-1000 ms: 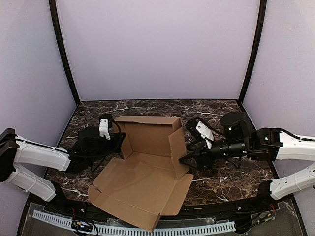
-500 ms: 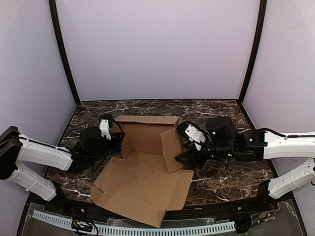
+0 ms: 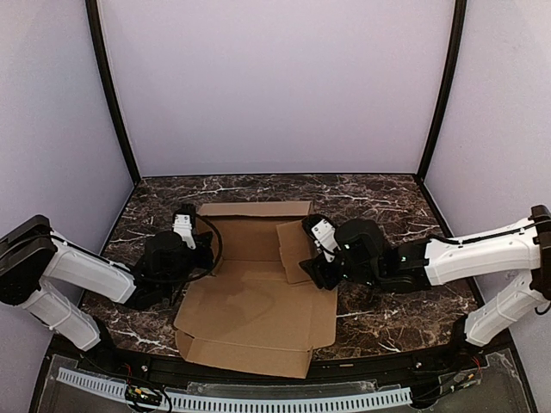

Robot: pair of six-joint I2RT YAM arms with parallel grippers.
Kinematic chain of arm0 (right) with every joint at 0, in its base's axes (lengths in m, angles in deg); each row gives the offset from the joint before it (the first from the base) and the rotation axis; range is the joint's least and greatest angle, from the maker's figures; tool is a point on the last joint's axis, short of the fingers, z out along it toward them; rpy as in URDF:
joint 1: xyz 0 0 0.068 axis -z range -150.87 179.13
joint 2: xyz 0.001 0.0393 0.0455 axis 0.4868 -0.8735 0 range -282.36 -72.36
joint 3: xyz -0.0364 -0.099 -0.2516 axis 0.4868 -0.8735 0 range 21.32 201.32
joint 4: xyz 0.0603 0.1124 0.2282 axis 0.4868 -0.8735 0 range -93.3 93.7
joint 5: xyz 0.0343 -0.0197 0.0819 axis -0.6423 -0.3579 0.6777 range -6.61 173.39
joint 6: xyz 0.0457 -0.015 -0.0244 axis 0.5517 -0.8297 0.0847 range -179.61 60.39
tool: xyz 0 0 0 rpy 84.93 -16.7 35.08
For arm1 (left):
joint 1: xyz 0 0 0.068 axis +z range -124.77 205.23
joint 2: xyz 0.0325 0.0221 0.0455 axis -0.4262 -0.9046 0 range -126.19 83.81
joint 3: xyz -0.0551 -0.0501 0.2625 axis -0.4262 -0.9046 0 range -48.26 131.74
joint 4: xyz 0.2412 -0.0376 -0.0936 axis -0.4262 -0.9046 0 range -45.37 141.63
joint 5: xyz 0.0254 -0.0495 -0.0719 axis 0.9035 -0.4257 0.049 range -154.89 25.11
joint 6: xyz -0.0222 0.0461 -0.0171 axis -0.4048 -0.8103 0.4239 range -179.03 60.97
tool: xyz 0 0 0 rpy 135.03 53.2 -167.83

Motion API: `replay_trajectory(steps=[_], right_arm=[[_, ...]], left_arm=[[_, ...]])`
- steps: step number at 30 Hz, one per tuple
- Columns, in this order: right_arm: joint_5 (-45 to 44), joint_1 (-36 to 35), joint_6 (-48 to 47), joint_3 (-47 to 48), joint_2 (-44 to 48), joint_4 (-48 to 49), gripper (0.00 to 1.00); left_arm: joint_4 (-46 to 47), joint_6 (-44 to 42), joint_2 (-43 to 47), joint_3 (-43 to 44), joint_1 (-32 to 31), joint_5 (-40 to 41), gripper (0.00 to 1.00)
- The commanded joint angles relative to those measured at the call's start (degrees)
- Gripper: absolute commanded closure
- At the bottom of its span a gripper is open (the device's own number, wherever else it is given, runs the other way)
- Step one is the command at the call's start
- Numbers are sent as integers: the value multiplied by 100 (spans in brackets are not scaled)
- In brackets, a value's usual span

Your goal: Fold the paper box

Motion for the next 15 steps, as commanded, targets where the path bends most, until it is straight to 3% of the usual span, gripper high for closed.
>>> replay_trajectory(steps=[1,15], right_arm=[[-865,-34,331,-51,-279,719,36],[-1715,-13,661,-663,-366,2074,40]], left_arm=[[385,-424,52,-26,-360,239,99],[248,-693,142,-238,-931,1205,99]])
